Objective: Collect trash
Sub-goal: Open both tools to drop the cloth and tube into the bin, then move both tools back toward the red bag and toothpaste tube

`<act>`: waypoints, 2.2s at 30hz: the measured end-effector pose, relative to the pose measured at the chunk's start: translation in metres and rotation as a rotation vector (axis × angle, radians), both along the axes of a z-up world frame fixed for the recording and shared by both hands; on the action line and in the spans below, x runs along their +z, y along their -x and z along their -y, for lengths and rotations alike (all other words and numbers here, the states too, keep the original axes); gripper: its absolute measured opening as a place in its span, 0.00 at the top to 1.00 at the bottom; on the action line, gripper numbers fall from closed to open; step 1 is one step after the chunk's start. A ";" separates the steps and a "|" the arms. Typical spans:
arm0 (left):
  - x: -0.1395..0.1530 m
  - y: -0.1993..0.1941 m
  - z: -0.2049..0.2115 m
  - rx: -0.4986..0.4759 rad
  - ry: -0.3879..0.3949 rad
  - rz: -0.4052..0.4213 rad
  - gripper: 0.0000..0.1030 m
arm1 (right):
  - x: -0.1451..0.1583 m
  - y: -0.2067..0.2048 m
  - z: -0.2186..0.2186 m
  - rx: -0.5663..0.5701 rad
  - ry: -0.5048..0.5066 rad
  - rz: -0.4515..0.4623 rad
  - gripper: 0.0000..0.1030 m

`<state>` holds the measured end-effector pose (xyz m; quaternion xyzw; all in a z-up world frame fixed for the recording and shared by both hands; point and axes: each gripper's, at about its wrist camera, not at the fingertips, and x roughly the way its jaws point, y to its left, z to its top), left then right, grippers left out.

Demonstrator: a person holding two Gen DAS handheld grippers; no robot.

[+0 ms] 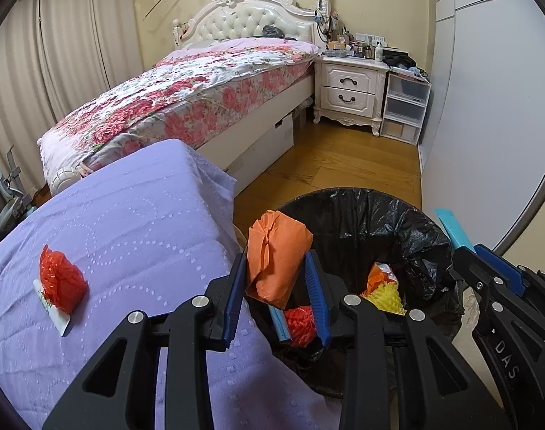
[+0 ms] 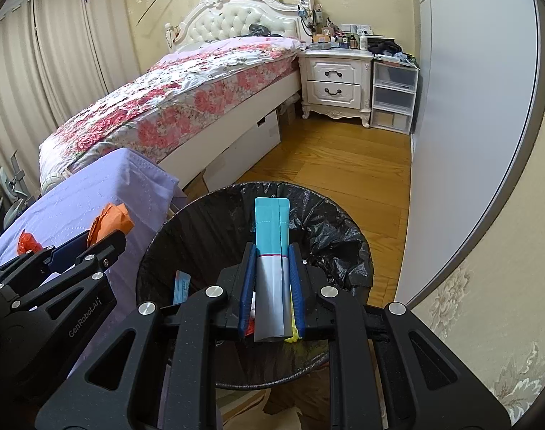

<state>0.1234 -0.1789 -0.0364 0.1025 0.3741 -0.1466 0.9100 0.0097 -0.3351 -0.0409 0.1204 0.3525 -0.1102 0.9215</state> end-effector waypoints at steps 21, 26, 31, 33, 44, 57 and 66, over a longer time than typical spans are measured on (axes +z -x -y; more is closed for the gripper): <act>-0.001 -0.001 -0.001 0.042 -0.032 0.011 0.23 | -0.004 0.002 0.009 -0.059 0.024 0.007 0.47; 0.000 0.004 -0.007 0.053 -0.052 0.025 0.22 | -0.005 0.004 0.007 -0.062 0.029 0.004 0.41; -0.001 0.011 -0.018 0.071 -0.065 0.024 0.22 | -0.009 0.007 -0.004 -0.037 0.027 -0.007 0.40; -0.001 0.015 -0.024 0.080 -0.067 0.024 0.22 | -0.011 0.008 -0.009 -0.026 0.026 -0.012 0.39; 0.002 0.027 -0.059 0.144 -0.059 0.022 0.22 | -0.020 0.011 -0.044 0.057 0.021 -0.041 0.39; 0.001 0.021 -0.120 0.287 -0.048 0.006 0.22 | -0.010 0.003 -0.088 0.150 0.052 -0.038 0.38; -0.004 0.005 -0.172 0.408 -0.020 -0.040 0.22 | 0.003 -0.007 -0.114 0.223 0.042 -0.022 0.34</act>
